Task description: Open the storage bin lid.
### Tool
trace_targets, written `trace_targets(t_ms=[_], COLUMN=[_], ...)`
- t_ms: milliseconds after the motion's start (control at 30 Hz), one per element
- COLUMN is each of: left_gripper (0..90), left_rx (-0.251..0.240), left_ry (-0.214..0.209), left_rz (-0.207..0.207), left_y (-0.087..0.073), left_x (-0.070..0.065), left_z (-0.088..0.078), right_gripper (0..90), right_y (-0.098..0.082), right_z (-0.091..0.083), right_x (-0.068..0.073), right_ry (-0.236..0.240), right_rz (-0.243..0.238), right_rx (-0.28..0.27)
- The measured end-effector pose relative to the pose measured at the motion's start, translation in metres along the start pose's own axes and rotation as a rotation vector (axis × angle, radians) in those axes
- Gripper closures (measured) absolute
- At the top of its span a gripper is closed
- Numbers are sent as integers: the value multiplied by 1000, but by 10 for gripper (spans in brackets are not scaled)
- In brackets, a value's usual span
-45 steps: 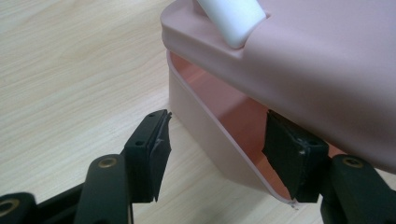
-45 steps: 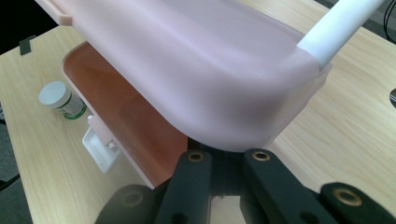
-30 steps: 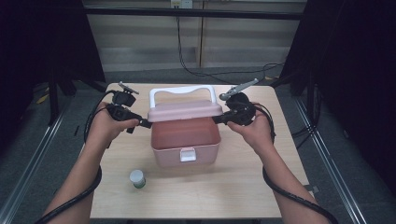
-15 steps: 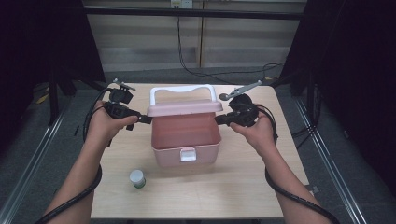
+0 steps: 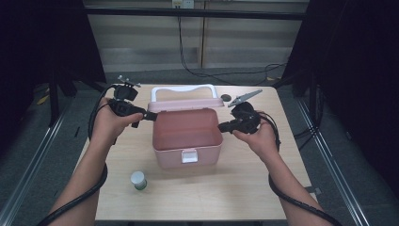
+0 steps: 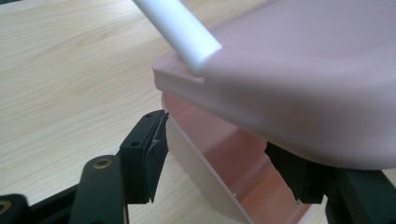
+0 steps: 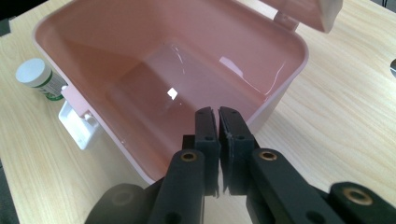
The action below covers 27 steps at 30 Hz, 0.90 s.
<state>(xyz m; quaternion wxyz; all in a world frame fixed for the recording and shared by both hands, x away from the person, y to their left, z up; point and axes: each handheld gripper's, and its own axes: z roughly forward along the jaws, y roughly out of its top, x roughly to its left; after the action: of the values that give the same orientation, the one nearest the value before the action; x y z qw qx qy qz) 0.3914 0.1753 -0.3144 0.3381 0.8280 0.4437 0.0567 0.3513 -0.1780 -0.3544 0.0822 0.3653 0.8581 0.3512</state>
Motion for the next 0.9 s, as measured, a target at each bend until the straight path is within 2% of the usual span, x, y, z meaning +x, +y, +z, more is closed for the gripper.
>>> trace_targets(t_ms=[100,300,567,633,767,900], left_gripper=[396,435,558,570,657,676], left_rx=[-4,-17,-28,-27,-24,-18], left_ry=[6,13,21,34,53,70], left_rz=[12,15,36,34,33,39], left_y=[2,7,13,14,15,18], left_x=[-2,-5,-9,-10,-7,-7], left_z=[-1,-4,-7,-7,-7,-7], right_gripper=[884,900,899,899,898,896], right_y=[-2,-6,-8,-8,-8,-8], right_z=[2,5,7,6,6,6], right_x=[0,0,0,1,2,3], right_ry=[3,9,10,11,18,20], right_rz=[-15,-13,-14,-14,-19,-25], right_rx=[14,30,30,30,33,34])
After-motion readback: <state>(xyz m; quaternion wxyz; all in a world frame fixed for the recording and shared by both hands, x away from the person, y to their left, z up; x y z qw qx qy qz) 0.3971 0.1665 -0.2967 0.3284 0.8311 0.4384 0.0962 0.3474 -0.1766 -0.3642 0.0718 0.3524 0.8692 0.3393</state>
